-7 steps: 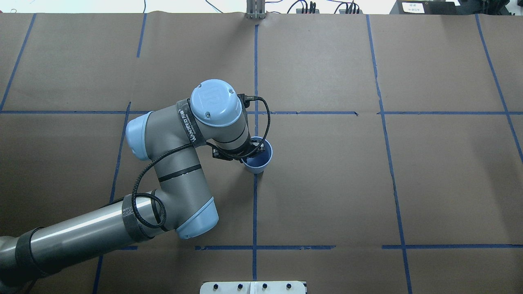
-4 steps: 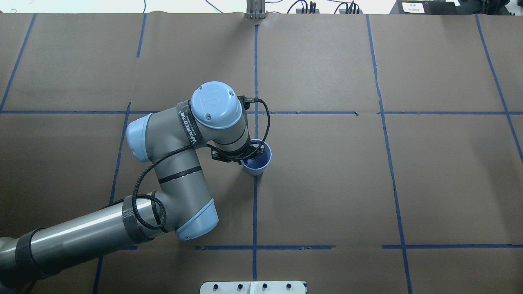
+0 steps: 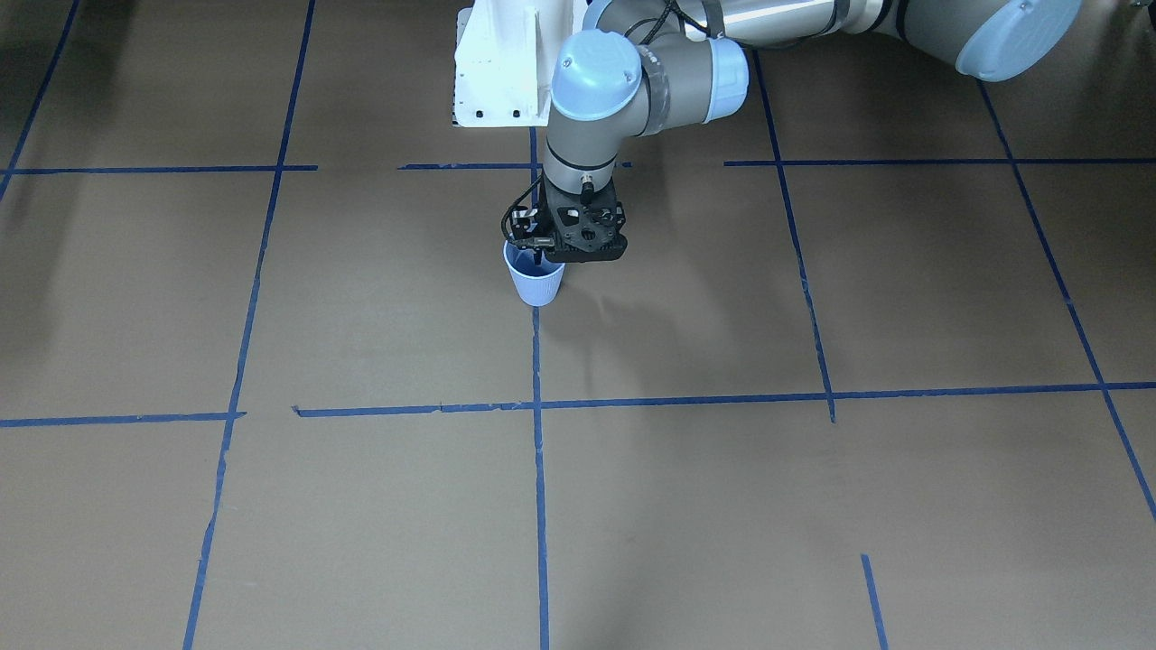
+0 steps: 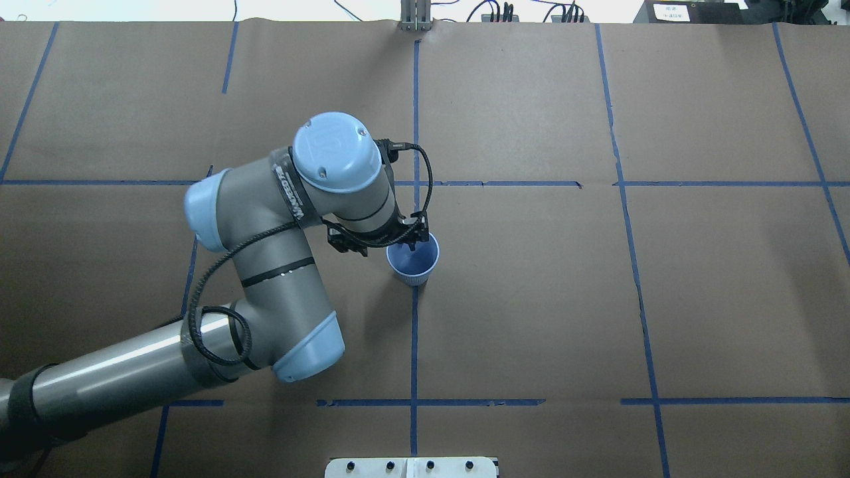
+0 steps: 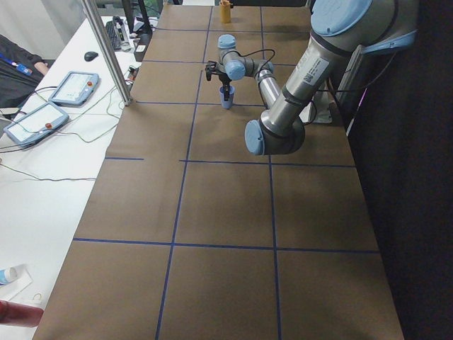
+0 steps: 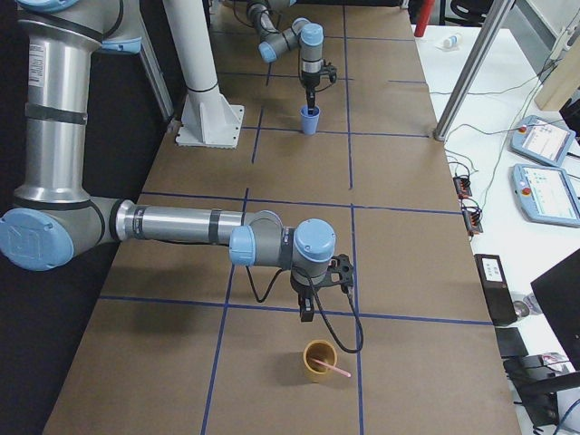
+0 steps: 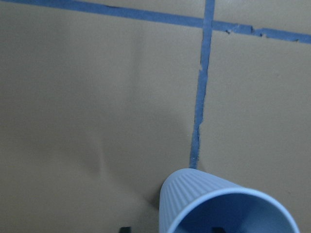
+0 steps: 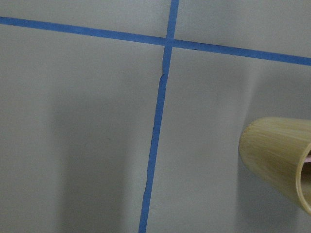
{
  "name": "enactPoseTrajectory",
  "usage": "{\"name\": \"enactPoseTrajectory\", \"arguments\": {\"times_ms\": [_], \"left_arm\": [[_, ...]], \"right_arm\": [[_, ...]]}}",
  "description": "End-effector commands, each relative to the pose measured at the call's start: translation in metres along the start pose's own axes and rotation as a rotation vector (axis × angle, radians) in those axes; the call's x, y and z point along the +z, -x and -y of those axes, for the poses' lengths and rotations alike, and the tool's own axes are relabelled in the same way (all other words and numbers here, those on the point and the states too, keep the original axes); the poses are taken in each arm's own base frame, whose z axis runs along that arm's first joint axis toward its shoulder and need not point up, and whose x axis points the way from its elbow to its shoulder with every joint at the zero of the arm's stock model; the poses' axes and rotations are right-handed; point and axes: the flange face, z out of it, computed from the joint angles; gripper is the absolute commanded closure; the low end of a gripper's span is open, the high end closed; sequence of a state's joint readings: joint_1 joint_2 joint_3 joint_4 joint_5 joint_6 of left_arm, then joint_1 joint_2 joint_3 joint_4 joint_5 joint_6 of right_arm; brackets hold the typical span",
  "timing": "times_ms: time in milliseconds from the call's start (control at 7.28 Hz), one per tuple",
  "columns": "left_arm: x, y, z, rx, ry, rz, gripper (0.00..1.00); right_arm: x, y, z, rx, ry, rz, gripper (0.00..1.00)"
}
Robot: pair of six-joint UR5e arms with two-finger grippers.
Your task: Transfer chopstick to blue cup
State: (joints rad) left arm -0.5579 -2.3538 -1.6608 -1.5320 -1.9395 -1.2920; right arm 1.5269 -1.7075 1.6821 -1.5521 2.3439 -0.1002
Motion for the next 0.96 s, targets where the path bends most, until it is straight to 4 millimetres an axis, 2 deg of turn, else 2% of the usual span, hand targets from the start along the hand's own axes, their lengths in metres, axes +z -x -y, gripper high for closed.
{"name": "enactPoseTrajectory", "arguments": {"times_ms": [0,275,549,687,824], "left_arm": [[-0.077,0.070,0.023,0.112,0.008,0.055,0.00],[-0.110,0.197,0.066,0.250,0.022,0.074,0.00],[-0.132,0.341,0.105,0.328,0.054,0.118,0.00],[-0.151,0.429,0.116,0.358,0.062,0.140,0.00],[-0.167,0.518,0.112,0.349,0.084,0.129,0.00]], "right_arm": [[-0.004,0.003,0.005,-0.007,-0.009,0.001,0.00],[-0.007,0.006,0.006,-0.013,-0.015,0.002,0.00],[-0.008,0.007,0.006,-0.012,-0.018,0.001,0.00],[-0.008,0.007,0.006,-0.015,-0.019,0.001,0.00],[-0.009,0.007,0.007,-0.016,-0.020,0.001,0.00]]}}
